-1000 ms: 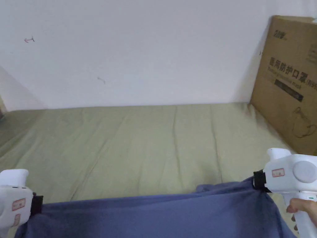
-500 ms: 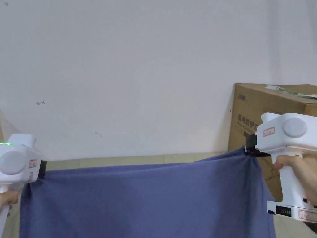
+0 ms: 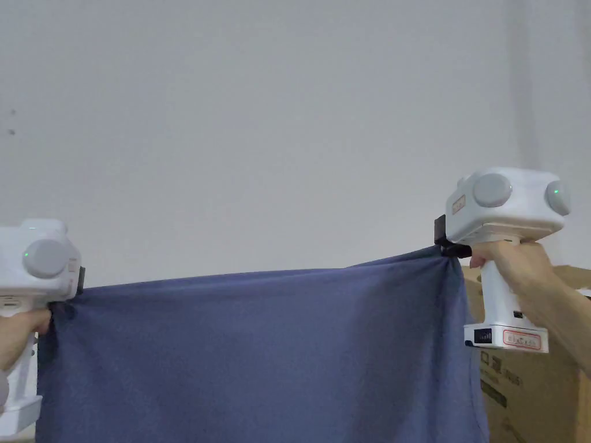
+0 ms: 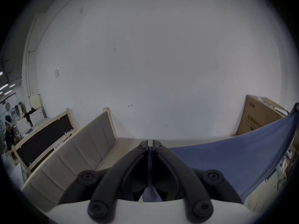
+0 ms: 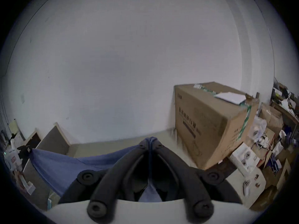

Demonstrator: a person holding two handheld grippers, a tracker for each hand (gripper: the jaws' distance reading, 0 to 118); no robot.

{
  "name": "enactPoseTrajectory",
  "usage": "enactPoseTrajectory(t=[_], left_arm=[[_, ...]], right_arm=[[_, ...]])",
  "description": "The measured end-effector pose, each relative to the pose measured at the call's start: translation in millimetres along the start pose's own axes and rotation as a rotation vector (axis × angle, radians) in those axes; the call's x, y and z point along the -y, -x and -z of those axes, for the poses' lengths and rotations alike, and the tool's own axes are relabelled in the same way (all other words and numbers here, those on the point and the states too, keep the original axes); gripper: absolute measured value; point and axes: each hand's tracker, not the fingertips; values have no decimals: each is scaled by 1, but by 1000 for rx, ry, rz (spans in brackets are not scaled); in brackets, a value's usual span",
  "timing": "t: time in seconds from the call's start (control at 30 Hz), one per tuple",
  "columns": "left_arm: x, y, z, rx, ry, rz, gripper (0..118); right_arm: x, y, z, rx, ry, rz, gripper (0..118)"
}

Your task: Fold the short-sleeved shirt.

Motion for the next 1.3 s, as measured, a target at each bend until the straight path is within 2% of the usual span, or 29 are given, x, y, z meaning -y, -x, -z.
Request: enactPoseTrajectory(t=[0.1, 0.13, 0.2, 0.27, 0.33, 0.4, 0.53, 0.67, 0.77, 0.93, 1.13, 1.3], left_arm=[[-17, -6, 6, -18, -22, 49, 3], [-21, -6, 8, -25, -18, 58, 3], [-21, -5, 8, -22, -32, 40, 3], [-11, -5, 17, -34, -36, 35, 3], [6, -8, 24, -41, -16, 63, 3], [31, -10, 39, -44, 21, 77, 3], [99, -21, 75, -42, 114, 73, 3], [177, -40, 123, -40, 261, 174, 3], [242, -50, 158, -60, 342, 176, 3], [342, -60, 201, -61, 484, 152, 3], [413, -48, 206, -54, 597, 138, 3], [438, -19, 172, -19, 625, 50, 3]], right_arm=[[-18, 9, 0, 6, -11, -47, 2], [-22, 10, -1, 4, -25, -44, 2], [-18, 8, -3, -22, -42, 13, 2], [-7, 7, 0, -23, -27, 9, 2], [11, 9, 10, -23, 11, -38, 2], [36, 10, 25, -19, 59, -56, 2], [100, 2, 87, -16, 202, -16, 2], [178, -6, 146, 13, 341, -15, 2], [242, -13, 195, 24, 456, 1, 2], [351, -18, 254, 35, 650, -48, 2], [425, -39, 272, 32, 736, -32, 2], [441, -60, 228, 3, 752, 17, 2]])
